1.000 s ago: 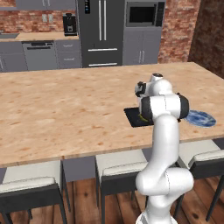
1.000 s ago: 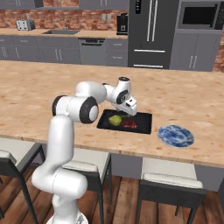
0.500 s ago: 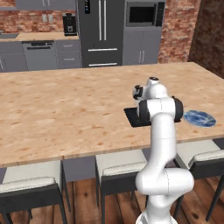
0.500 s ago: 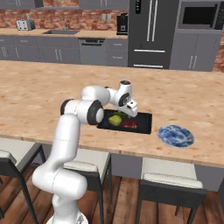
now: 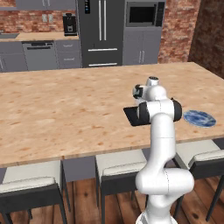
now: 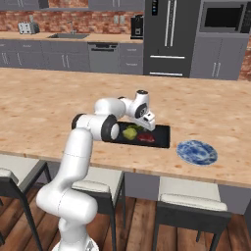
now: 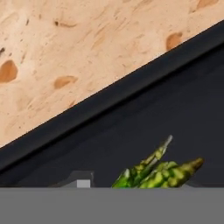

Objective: Create a steak meal by picking up the steak and asparagus from the tray and placing them on the plate. Leave the pear on the tray.

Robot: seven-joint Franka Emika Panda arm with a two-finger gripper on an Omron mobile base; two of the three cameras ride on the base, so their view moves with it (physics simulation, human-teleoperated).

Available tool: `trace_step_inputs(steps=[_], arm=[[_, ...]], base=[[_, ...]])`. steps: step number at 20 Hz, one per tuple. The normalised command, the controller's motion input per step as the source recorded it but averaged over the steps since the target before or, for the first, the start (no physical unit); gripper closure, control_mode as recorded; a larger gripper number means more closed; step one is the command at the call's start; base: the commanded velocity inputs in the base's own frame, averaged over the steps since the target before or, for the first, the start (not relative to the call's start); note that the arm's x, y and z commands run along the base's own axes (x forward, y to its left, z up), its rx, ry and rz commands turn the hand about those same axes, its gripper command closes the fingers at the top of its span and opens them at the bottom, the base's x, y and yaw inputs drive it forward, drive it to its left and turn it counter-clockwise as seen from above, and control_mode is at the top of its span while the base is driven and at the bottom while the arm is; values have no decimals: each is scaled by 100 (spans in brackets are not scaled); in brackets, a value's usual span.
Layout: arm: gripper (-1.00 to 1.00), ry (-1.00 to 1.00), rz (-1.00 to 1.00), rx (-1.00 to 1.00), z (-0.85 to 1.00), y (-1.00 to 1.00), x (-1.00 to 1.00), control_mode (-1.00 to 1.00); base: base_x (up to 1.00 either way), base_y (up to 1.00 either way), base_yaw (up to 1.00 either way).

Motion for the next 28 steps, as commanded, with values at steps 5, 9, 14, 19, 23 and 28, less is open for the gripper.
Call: trace_step_inputs(steps=[5,9,14,19,23,28], arm=[[100,-15,-9,0,14,0,-62,-100],[100,-16,-11,0,77,0,-100,-100],[100,-13,-12,0,91,-10,-95,-100],[100,-6,-11,0,89,-30,-35,-100],[100,1,-17,0,47,-66,-21,-100],[100,1,-28,0,2,-97,-35,-100]], base=[[0,0,0],[0,0,0],[0,0,0],[0,0,0],[0,0,0],[0,0,0]])
